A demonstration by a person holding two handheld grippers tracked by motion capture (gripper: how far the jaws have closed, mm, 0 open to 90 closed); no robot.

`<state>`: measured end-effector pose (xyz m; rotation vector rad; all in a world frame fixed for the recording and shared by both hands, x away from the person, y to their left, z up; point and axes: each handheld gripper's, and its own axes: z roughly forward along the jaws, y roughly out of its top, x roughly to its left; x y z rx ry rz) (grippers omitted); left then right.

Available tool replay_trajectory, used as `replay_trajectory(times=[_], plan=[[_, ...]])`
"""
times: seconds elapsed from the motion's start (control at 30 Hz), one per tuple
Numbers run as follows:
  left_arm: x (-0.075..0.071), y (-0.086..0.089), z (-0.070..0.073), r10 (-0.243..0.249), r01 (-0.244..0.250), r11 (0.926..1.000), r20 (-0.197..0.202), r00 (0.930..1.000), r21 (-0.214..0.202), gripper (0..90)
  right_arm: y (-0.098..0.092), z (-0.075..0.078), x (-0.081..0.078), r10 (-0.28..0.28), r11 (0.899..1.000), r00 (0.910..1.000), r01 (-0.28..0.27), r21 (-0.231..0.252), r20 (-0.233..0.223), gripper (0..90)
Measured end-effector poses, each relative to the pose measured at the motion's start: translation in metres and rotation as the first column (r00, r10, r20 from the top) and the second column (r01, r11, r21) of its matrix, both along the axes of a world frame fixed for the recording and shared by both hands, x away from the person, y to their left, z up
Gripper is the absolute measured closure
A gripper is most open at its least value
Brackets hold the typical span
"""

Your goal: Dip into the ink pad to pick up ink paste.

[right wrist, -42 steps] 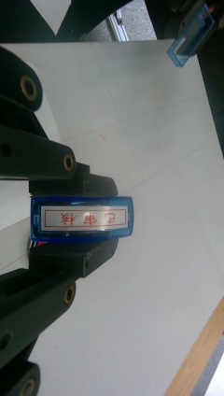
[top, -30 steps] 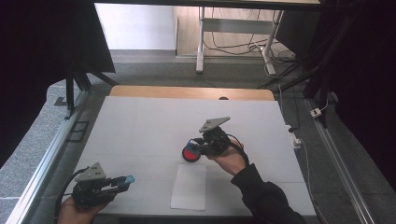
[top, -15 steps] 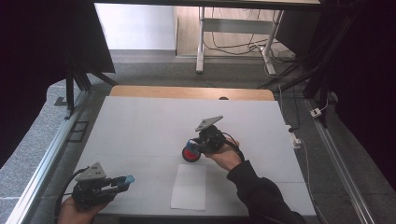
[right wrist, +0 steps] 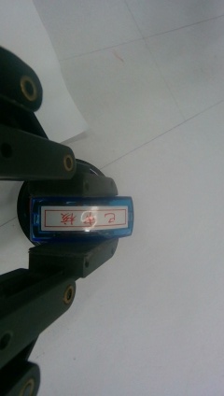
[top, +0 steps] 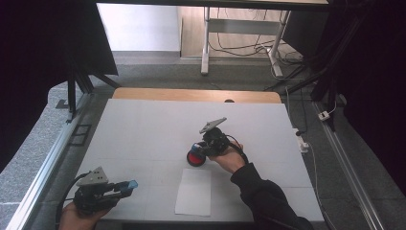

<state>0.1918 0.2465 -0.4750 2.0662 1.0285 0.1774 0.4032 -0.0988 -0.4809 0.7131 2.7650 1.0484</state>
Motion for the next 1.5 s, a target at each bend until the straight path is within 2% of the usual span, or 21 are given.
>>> replay_trajectory(times=[0.23, 0.53, 0.77, 0.87, 0.97, 1.13, 1.23, 1.5], plan=[[0.0, 0.0, 0.0, 0.0, 0.0, 1.0, 0.002, 1.0, -0.002, 68.6, 0.001, 0.0, 0.003, -0.029, 1.0, 0.9991, 0.029, 0.001, -0.031, 71.7], [0.0, 0.0, 0.0, -0.003, 0.003, 1.0, -0.002, 1.0, -0.004, 68.6, 0.013, 0.001, -0.009, -0.001, 0.997, 0.9976, 0.006, -0.077, 0.069, 71.8], [0.0, 0.0, 0.0, -0.003, 0.003, 1.0, -0.006, 1.0, -0.003, 68.6, 0.025, 0.002, -0.021, 0.039, 0.985, 0.9845, -0.01, -0.17, 0.171, 71.9], [0.0, 0.0, 0.0, -0.003, 0.003, 1.0, -0.006, 1.0, -0.003, 68.6, 0.027, 0.003, -0.023, 0.05, 0.981, 0.9811, -0.013, -0.191, 0.187, 71.8], [0.0, 0.0, 0.0, -0.004, 0.004, 1.0, -0.006, 1.0, -0.003, 68.6, 0.026, 0.002, -0.022, 0.042, 0.984, 0.9832, -0.01, -0.177, 0.178, 71.8], [0.0, 0.0, 0.0, -0.004, 0.004, 1.0, -0.007, 1.0, -0.002, 68.6, 0.015, 0.0, -0.011, -0.004, 0.996, 0.9954, 0.012, -0.084, 0.095, 71.8], [0.0, 0.0, 0.0, -0.004, 0.004, 1.0, -0.006, 1.0, -0.002, 68.6, 0.011, -0.001, -0.008, -0.025, 0.999, 0.9982, 0.027, -0.047, 0.054, 71.8], [0.0, 0.0, 0.0, -0.003, 0.002, 1.0, -0.008, 1.0, -0.007, 68.6, 0.008, -0.001, -0.006, -0.026, 0.999, 0.9986, 0.027, -0.027, 0.045, 71.6]])
